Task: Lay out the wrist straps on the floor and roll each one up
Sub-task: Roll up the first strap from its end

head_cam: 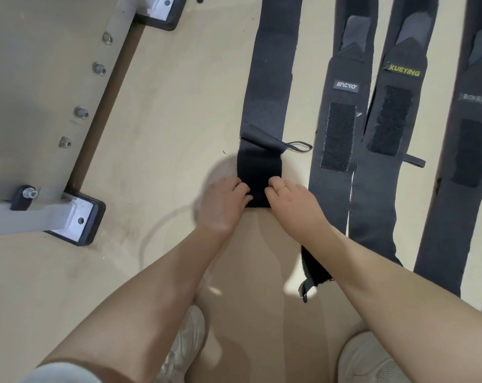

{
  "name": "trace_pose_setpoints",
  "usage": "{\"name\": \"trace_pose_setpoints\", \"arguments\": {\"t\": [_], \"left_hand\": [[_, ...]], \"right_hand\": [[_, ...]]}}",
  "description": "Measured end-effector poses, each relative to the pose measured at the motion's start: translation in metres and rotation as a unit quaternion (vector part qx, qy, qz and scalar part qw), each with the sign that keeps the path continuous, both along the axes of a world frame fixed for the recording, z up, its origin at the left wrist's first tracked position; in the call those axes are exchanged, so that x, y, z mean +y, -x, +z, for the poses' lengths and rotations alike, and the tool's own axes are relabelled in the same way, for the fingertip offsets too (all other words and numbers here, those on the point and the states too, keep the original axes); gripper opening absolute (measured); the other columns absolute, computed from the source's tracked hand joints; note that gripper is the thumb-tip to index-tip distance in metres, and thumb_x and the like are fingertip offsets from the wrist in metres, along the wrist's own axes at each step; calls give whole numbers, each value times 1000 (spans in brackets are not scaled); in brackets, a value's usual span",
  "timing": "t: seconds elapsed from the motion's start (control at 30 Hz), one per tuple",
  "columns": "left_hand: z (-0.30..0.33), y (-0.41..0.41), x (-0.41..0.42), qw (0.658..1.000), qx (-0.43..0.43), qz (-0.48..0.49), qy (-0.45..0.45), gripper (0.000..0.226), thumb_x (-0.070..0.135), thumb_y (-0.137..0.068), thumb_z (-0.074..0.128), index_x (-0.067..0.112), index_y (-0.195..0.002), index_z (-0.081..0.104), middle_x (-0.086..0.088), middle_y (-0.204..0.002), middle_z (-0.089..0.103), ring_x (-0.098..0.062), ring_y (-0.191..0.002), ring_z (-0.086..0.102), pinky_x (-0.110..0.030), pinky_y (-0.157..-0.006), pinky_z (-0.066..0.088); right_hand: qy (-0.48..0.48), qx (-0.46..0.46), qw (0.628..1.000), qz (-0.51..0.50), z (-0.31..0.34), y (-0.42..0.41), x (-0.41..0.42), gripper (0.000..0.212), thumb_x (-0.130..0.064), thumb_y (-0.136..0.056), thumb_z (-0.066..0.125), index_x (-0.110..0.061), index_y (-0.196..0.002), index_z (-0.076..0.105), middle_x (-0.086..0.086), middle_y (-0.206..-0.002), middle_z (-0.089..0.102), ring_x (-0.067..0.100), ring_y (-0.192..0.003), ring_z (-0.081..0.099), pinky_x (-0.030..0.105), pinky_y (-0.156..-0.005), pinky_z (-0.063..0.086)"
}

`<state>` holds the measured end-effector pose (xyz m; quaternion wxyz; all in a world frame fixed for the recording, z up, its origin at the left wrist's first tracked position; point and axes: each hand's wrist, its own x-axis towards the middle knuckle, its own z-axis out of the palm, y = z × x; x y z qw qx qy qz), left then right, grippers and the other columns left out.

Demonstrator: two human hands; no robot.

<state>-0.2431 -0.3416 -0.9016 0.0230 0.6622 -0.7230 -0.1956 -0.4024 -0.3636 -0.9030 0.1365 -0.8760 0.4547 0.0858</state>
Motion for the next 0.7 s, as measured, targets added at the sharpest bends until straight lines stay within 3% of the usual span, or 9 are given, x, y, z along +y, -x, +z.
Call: {"name": "trace_pose_setpoints", "arguments": {"t": [0.1, 0.17, 0.27, 0.37, 0.5, 0.57, 0.63, 0.7], "left_hand": [[1, -1, 1, 1000, -26, -17, -3, 33, 27, -99, 44, 8, -122, 58, -9, -119, 59, -30, -110, 53, -34, -88, 30], [2, -1, 2, 999, -34, -35, -17, 36, 29, -98, 47, 7, -125, 55, -9, -125, 57, -29, -113, 53, -35, -93, 32], [6, -3, 0, 995, -13, -99, -16, 32, 22, -78, 72, 1, -101, 68, -16, -101, 65, -33, -82, 65, -37, -72, 50], [2, -8, -8, 986, -37, -157, 33, 30, 23, -74, 64, 3, -95, 69, -12, -81, 64, -30, -63, 63, -29, -58, 49], [7, 2, -6, 985, -56, -157, -50, 34, 29, -98, 44, 9, -125, 50, -10, -106, 61, -32, -94, 58, -35, -78, 38], [5, 7, 1, 988, -49, -120, -84, 36, 32, -101, 38, 11, -126, 51, -8, -112, 55, -28, -98, 54, -33, -77, 36], [4, 7, 7, 995, -15, -62, -76, 33, 33, -99, 42, 11, -119, 55, -4, -108, 49, -23, -96, 48, -28, -71, 30], [2, 6, 9, 996, -33, -44, -68, 30, 32, -97, 46, 10, -114, 57, -5, -108, 49, -24, -99, 46, -26, -72, 23]], "right_hand": [[-47, -13, 998, -50, -1, -2, 6, 30, -30, -92, 59, -11, -115, 55, 6, -114, 53, 25, -85, 60, 31, -63, 38], [-102, -81, 987, -98, 1, -1, 10, 34, -36, -99, 43, -13, -125, 45, 4, -118, 53, 27, -94, 57, 31, -68, 35], [-137, -177, 950, -219, 3, -2, 18, 29, -36, -98, 45, -14, -116, 44, 2, -101, 60, 24, -86, 57, 31, -65, 34], [-86, -140, 956, -242, 5, -5, 21, 25, -32, -97, 47, -12, -111, 53, 4, -107, 56, 24, -97, 52, 31, -70, 33], [-39, -71, 983, -166, 3, -5, 14, 25, -25, -99, 44, -9, -113, 58, 9, -117, 53, 28, -104, 48, 33, -75, 32], [-8, -68, 989, -130, 6, -6, 11, 15, -19, -89, 63, -9, -100, 61, 9, -95, 61, 27, -86, 56, 32, -63, 33], [12, -59, 996, -72, 6, -4, 12, 25, -18, -66, 84, -10, -75, 63, 7, -74, 60, 25, -61, 57, 26, -49, 32], [3, -28, 999, -19, 4, 2, 18, 34, -27, -55, 89, -11, -71, 64, 7, -80, 63, 23, -60, 57, 25, -48, 38]]}}
